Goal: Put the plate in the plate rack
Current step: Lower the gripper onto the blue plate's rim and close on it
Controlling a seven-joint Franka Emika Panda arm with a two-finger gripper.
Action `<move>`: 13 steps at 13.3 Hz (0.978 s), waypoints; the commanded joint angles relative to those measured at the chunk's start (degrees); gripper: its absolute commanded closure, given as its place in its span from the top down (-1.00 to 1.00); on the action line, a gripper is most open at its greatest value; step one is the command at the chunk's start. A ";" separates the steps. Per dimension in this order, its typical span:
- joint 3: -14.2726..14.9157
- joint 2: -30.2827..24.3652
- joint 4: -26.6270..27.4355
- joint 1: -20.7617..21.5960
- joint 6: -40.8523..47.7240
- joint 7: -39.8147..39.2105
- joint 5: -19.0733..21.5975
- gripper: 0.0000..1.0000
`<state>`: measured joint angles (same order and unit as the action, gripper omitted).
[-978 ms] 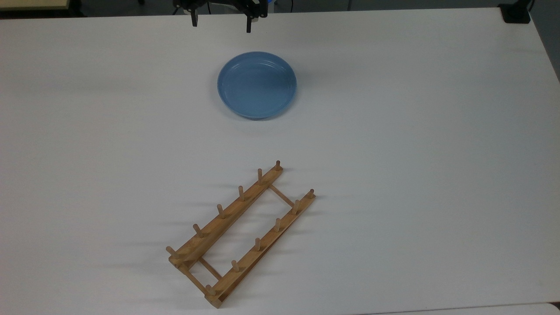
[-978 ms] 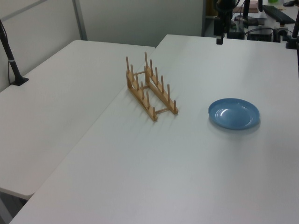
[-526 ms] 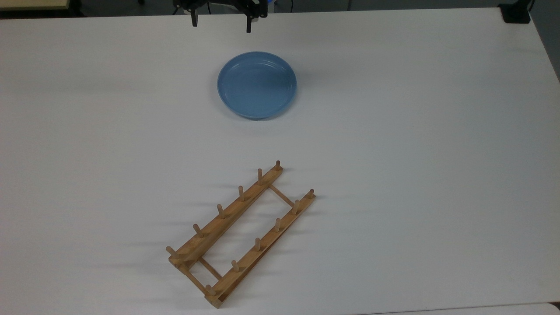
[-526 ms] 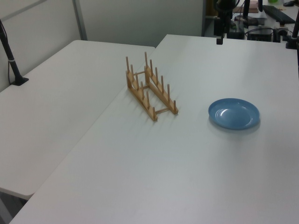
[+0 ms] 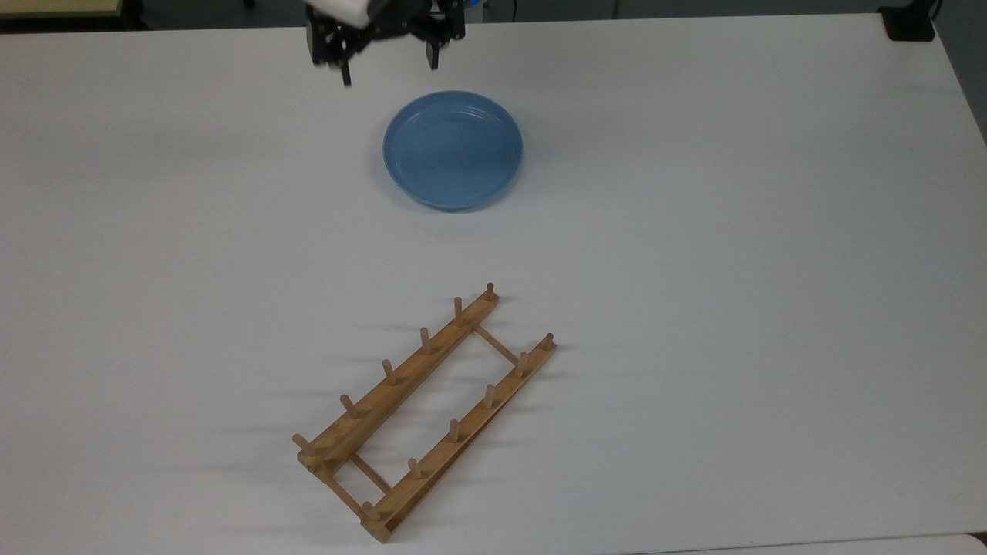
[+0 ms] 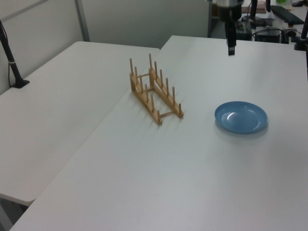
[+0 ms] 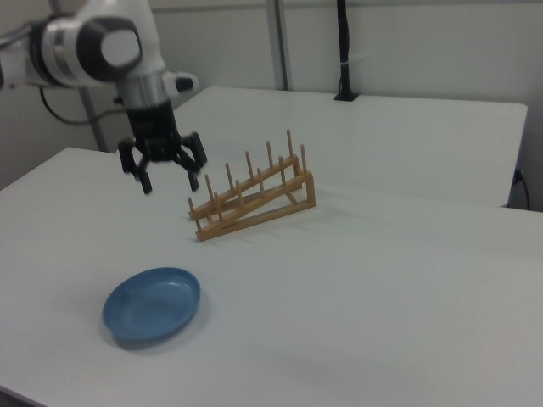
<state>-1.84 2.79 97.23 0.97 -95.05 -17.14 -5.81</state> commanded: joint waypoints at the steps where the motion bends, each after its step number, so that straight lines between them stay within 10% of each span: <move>1: 0.43 0.37 10.33 -1.31 -9.00 -13.24 -0.87 0.99; 13: -0.10 15.06 12.02 -1.15 -13.76 -14.34 -6.23 -0.64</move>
<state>-1.77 17.69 109.42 -0.58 -108.17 -32.31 -11.19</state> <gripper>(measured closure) 0.573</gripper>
